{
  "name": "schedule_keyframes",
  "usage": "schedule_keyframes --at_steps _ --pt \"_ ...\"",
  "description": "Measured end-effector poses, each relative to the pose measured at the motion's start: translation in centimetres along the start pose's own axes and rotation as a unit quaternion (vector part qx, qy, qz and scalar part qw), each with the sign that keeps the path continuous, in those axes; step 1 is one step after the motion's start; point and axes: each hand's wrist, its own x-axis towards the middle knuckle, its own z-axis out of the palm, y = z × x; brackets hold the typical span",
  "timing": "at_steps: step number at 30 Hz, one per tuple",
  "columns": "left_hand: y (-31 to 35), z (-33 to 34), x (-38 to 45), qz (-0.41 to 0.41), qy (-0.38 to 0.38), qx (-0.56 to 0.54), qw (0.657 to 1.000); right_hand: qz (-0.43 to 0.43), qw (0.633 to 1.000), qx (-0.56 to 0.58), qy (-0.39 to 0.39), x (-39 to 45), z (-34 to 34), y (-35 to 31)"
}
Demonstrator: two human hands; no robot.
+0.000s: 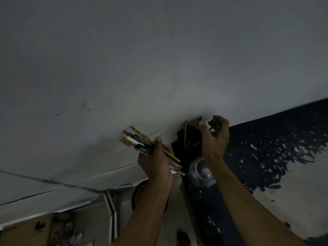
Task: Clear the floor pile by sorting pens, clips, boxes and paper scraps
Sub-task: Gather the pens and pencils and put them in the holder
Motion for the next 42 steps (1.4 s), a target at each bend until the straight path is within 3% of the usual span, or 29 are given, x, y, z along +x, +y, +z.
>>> schedule_keyframes --at_steps 5,12,16,23,39,42 --pt "-0.7 2.1 -0.6 0.141 0.001 0.017 0.99 0.077 0.992 -0.007 -0.102 0.8 -2.1 0.4" --pt "-2.6 5.9 -0.5 0.286 -0.021 0.04 0.957 0.068 0.98 -0.054 -0.18 1.2 -4.3 1.0" --pt "-4.1 7.7 -0.1 0.3 -0.011 0.013 0.954 0.066 0.97 -0.084 -0.217 1.7 -4.5 1.8" --pt "-8.3 7.4 1.4 0.368 -0.033 0.09 0.925 0.043 0.943 -0.214 -0.251 2.3 -4.6 3.6" --pt "-10.1 6.5 1.4 0.441 -0.021 0.19 0.877 0.051 0.932 -0.251 -0.258 3.3 -4.7 3.2" --pt "-10.2 6.6 1.5 0.412 0.012 0.265 0.872 0.049 0.93 -0.254 -0.259 3.3 -4.7 2.8"
